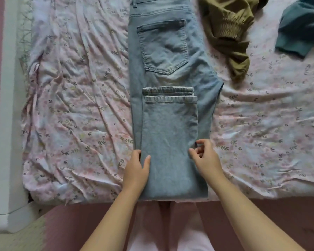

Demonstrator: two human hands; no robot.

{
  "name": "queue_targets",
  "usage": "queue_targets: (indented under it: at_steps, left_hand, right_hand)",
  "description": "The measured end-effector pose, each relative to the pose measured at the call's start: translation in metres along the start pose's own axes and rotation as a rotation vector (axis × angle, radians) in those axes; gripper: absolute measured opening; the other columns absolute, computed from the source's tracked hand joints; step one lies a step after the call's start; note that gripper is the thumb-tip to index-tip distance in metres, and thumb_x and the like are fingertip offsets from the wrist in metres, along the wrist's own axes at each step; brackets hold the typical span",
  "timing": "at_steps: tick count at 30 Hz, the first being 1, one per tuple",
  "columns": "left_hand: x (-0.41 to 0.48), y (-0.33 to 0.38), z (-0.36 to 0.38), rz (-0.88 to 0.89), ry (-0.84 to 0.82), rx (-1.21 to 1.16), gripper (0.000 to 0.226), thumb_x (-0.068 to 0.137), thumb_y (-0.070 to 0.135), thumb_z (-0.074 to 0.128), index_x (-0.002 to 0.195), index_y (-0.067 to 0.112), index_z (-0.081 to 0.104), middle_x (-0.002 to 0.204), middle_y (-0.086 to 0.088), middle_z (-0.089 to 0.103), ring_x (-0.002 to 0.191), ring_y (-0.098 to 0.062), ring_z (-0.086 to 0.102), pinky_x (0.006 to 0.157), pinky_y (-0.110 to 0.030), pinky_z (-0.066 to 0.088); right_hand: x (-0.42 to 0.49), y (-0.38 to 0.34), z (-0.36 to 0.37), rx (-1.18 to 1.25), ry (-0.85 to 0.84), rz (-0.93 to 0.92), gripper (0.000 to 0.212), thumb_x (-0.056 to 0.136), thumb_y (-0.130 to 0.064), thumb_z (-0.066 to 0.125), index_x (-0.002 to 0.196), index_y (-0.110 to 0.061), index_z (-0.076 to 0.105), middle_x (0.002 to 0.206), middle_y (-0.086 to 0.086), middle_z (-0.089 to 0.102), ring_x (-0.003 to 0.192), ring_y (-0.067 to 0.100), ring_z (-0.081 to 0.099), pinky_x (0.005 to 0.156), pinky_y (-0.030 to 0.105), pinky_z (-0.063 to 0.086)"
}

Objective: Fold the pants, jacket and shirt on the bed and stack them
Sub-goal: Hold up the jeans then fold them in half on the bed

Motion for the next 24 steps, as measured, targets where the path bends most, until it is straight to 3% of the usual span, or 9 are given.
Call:
queue_targets:
  at_steps: [5,9,14,20,24]
  left_hand:
    - [0.012,0.003,-0.003,0.091,0.041,-0.019,0.009,0.094,0.023,0.048,0.091,0.014,0.047,0.079,0.004,0.055,0.075,-0.018,0.053,0.060,-0.031,0.035]
    - [0.012,0.008,-0.008,0.198,0.071,-0.032,0.007,0.094,0.015,0.046,0.088,0.014,0.044,0.075,0.003,0.053,0.067,-0.011,0.050,0.054,-0.014,0.036]
    - [0.006,0.014,-0.012,0.231,0.122,-0.097,0.009,0.094,0.011,0.045,0.087,0.014,0.041,0.071,0.006,0.047,0.064,-0.007,0.046,0.054,-0.011,0.036]
    - [0.036,0.011,-0.008,0.130,0.084,-0.085,0.009,0.095,0.015,0.045,0.088,0.009,0.045,0.071,0.003,0.048,0.065,-0.014,0.046,0.055,-0.022,0.036]
    - [0.044,0.018,-0.009,0.210,0.105,-0.077,0.008,0.094,0.013,0.047,0.086,0.012,0.045,0.069,0.006,0.049,0.063,-0.008,0.047,0.052,-0.017,0.034]
  right_hand:
    - [0.012,-0.005,-0.003,-0.030,0.188,0.010,0.035,0.085,-0.021,0.061,0.115,-0.009,0.047,0.105,-0.001,0.044,0.092,0.017,0.050,0.080,0.029,0.042]
    - [0.019,-0.015,-0.005,-0.019,0.277,-0.085,0.010,0.088,-0.010,0.057,0.094,-0.003,0.056,0.093,0.013,0.057,0.083,0.022,0.052,0.066,0.019,0.030]
    - [0.012,-0.040,-0.012,0.008,0.368,-0.277,0.005,0.089,-0.003,0.051,0.090,0.001,0.054,0.088,0.006,0.049,0.078,0.017,0.045,0.065,0.018,0.030]
    - [0.039,-0.038,-0.005,0.046,0.318,-0.128,0.008,0.091,-0.009,0.051,0.093,-0.002,0.054,0.084,0.004,0.053,0.078,0.018,0.048,0.056,0.019,0.027]
    - [0.045,-0.037,-0.007,0.057,0.351,-0.097,0.009,0.093,-0.011,0.049,0.095,-0.003,0.054,0.084,0.003,0.053,0.077,0.017,0.047,0.055,0.018,0.029]
Point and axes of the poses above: each hand's wrist, its own x-axis towards the middle knuckle, its own z-axis out of the palm, y = z × x, the point moved 5 cm from there along x, towards the middle knuckle
